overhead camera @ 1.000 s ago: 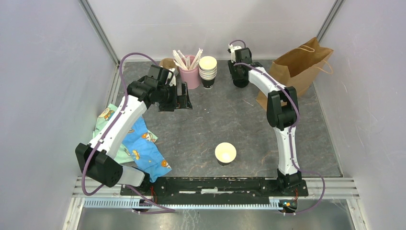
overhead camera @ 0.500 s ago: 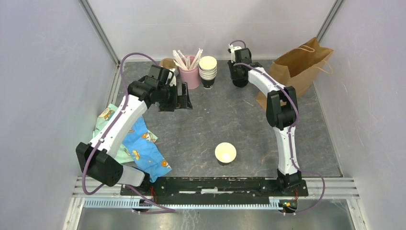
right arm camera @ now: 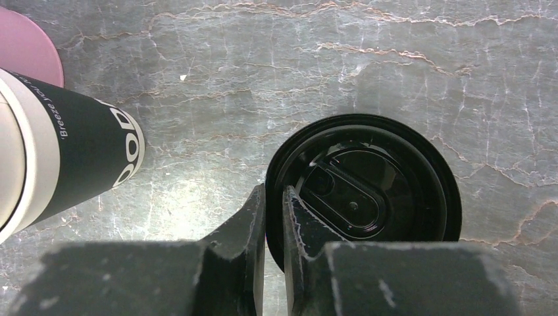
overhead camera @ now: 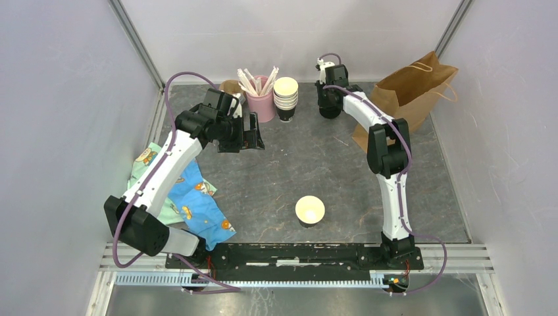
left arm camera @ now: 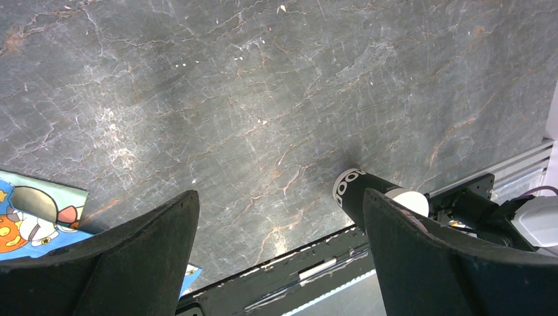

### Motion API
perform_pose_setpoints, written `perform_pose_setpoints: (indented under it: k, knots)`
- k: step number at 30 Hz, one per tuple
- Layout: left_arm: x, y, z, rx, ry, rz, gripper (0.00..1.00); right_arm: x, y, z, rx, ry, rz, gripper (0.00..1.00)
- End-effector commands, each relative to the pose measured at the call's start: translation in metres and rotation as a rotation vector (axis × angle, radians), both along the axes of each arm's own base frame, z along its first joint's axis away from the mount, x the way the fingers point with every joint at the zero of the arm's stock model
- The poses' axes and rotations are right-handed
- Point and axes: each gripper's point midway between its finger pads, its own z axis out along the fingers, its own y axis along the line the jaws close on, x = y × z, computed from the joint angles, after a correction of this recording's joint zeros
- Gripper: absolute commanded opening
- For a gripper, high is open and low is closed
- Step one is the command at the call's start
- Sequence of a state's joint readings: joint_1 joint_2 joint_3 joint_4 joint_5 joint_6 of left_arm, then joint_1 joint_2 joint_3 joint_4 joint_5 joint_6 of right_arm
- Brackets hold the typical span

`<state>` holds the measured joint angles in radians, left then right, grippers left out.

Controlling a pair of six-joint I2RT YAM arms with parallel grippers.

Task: Pack the takeout coffee
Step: Close the cup lid on the coffee cup.

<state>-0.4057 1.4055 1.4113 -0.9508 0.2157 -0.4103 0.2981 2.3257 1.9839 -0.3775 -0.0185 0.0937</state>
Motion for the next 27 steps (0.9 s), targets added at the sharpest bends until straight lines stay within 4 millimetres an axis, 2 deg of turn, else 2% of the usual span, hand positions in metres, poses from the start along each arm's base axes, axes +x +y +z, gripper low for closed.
perform_pose_setpoints:
  k: [1,9,17,20,24,27]
  knots:
    - [0.003,-0.004,0.013,-0.005,-0.040,-0.038,1.00,0.010,0.006,0.053,0.068,-0.099,-0.005,0.15]
    - [0.002,-0.005,0.014,-0.013,-0.037,-0.046,1.00,0.010,0.007,0.072,0.092,-0.126,-0.008,0.14]
    - [0.001,-0.005,0.015,-0.011,-0.045,-0.055,1.00,0.013,0.003,0.105,0.078,-0.198,-0.012,0.13]
    - [0.003,-0.004,0.016,-0.010,-0.050,-0.052,1.00,0.009,0.008,0.121,0.088,-0.229,0.031,0.11]
    - [0.007,-0.005,0.021,-0.018,-0.064,-0.035,1.00,-0.015,0.014,0.146,0.075,-0.248,0.112,0.10]
    - [0.012,-0.014,0.028,-0.075,-0.069,-0.013,1.00,-0.056,0.025,0.153,0.049,-0.216,0.218,0.09]
